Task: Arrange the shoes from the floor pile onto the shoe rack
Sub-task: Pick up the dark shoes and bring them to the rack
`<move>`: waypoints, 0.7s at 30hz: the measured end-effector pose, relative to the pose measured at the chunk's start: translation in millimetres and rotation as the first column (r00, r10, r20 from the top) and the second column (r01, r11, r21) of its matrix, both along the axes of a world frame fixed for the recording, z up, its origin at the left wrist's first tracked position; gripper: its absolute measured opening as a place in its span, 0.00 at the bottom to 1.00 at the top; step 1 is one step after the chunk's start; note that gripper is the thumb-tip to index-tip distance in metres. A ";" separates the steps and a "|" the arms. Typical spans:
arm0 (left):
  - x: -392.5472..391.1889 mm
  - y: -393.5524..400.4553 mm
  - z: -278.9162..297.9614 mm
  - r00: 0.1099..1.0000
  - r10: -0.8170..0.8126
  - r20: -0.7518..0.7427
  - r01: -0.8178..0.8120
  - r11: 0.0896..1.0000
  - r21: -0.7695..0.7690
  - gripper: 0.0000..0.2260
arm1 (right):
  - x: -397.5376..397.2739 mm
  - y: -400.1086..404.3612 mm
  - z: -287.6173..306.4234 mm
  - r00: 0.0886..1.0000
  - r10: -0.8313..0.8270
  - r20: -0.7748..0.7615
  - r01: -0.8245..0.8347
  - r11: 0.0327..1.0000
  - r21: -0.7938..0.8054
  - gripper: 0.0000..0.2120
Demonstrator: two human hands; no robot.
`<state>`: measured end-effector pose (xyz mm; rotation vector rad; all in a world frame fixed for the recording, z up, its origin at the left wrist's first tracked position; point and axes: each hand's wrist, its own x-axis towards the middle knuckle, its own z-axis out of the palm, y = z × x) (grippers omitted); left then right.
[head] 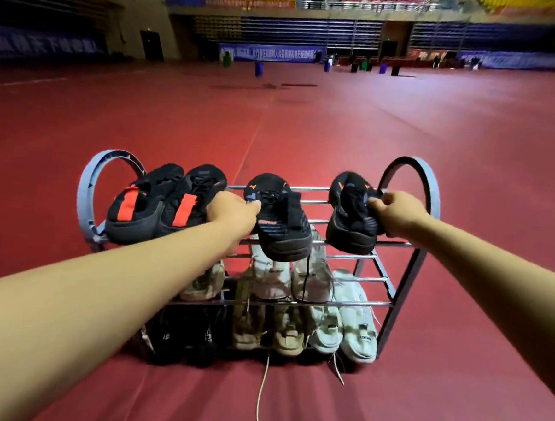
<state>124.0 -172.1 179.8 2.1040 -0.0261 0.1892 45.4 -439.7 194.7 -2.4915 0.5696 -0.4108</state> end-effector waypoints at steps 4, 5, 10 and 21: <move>-29.2 7.1 -2.0 0.989 -0.090 0.113 0.080 0.993 0.091 0.26 | -20.0 0.8 -21.8 0.975 -0.068 0.213 0.027 0.982 0.188 0.20; -39.5 10.3 -0.3 0.983 -0.137 0.125 0.126 0.988 0.088 0.26 | -28.1 6.1 -22.2 0.964 -0.056 0.258 -0.003 0.975 0.222 0.20; -78.4 15.8 2.9 0.918 -0.385 0.094 0.363 0.913 0.187 0.35 | -56.3 40.0 -19.0 0.964 0.171 0.202 -0.172 0.985 -0.013 0.41; -70.8 -27.1 2.1 0.909 -0.386 0.157 0.357 0.916 0.183 0.16 | -71.0 14.9 2.1 0.956 0.173 0.238 -0.114 0.963 -0.243 0.09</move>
